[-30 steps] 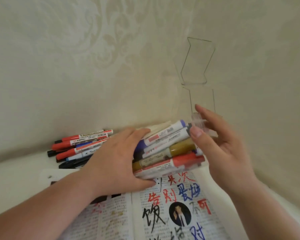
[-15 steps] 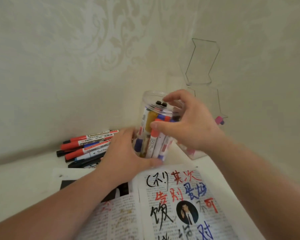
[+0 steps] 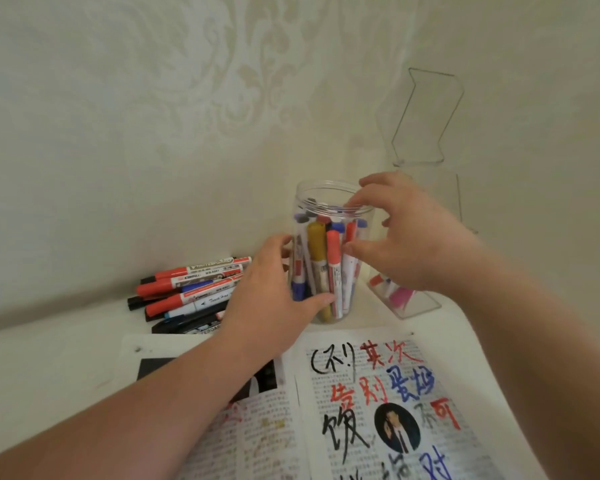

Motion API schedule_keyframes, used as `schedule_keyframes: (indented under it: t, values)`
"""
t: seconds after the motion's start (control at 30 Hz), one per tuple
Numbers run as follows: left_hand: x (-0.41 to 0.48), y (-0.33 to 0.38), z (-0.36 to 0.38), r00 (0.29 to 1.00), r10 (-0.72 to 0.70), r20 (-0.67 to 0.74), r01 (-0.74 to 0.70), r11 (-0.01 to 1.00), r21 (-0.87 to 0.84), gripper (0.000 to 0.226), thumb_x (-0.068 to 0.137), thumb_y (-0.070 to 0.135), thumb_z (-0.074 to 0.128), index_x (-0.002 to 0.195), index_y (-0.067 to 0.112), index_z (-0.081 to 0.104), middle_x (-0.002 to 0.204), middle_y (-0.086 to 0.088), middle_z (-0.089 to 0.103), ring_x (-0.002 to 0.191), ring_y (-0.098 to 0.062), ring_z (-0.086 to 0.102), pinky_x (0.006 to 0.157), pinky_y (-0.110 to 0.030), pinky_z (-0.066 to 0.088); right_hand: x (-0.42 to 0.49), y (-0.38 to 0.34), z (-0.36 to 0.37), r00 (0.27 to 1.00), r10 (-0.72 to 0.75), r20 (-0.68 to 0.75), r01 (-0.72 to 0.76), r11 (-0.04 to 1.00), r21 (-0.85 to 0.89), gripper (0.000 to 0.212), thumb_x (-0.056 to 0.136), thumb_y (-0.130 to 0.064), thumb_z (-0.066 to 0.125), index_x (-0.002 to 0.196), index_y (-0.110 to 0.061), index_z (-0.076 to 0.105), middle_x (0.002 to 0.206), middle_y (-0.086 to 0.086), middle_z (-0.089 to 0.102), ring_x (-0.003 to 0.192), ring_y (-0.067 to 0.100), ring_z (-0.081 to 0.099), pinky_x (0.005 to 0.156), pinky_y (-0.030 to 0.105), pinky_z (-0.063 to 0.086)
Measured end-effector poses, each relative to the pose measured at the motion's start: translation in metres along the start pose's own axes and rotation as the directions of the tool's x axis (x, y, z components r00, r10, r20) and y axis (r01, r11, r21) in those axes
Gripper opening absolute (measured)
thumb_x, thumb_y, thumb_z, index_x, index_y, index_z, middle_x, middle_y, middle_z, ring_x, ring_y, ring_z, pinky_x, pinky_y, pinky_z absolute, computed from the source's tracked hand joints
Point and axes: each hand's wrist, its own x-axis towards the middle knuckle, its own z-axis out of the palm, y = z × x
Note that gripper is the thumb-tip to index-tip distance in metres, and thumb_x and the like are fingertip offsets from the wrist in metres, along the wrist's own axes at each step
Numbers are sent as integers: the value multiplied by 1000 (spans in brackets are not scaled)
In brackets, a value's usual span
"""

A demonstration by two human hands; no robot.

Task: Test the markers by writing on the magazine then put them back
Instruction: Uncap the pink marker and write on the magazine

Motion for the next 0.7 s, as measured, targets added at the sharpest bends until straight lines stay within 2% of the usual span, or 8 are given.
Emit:
schedule_keyframes:
  t: [0.13,0.23,0.33,0.4,0.47,0.53,0.6,0.7]
  values:
    - [-1,-2,0,999,46,-27,-45,998,46,53,80,40,82,115,38,43,114,19,49,100,-2,55,91,-33,54,-3,3,-4,999,32,-25,-35,989,-146,60,93,-36,69,146,-43,42,159,-10,24,143,16,34,106,36,45]
    - [-1,-7,2,990,134,-38,-130,987,100,34,85,33,79,95,37,47,98,19,49,90,-2,52,80,-26,49,-8,1,-10,998,-19,-59,11,991,-136,64,90,-38,71,147,-41,40,154,-10,32,135,13,42,104,36,48]
    - [-1,-9,3,976,217,-26,-214,973,83,25,85,28,78,92,33,54,93,18,53,87,-2,53,76,-22,46,-9,14,-29,954,2,-299,-8,1000,-19,36,90,-24,69,125,-30,63,120,-10,56,102,11,56,90,30,48]
    - [-2,-8,3,964,265,-4,-263,961,85,22,84,28,77,94,32,57,95,17,55,89,-3,54,78,-26,49,-4,34,-46,895,134,-425,-142,990,13,18,90,-20,65,107,-25,71,92,-12,60,87,14,58,79,28,46]
    - [-4,-6,2,952,304,30,-306,948,91,23,84,32,76,99,34,58,100,18,55,94,-3,54,81,-27,50,4,53,-61,889,292,-352,-332,941,-58,11,88,-21,65,94,-23,74,86,-7,66,83,20,62,76,28,45]
    - [-6,-4,2,943,323,84,-331,939,94,30,85,39,73,109,42,55,109,25,52,103,2,52,87,-22,47,8,62,-66,893,412,-180,-439,887,-144,7,87,-21,69,85,-23,75,85,-3,71,75,16,63,70,28,43]
    - [-7,-4,4,936,317,151,-337,932,135,47,86,48,68,130,46,50,124,32,47,114,7,46,98,-20,42,12,66,-64,888,455,-66,-458,865,-203,5,84,-19,74,82,-21,77,81,-1,72,69,10,61,65,28,45]
    - [-8,-7,6,938,272,212,-315,928,201,76,88,56,64,153,43,28,140,33,38,123,7,41,109,-23,37,20,68,-62,874,485,19,-462,842,-279,6,81,-22,76,80,-17,79,75,4,76,59,16,67,65,28,55]
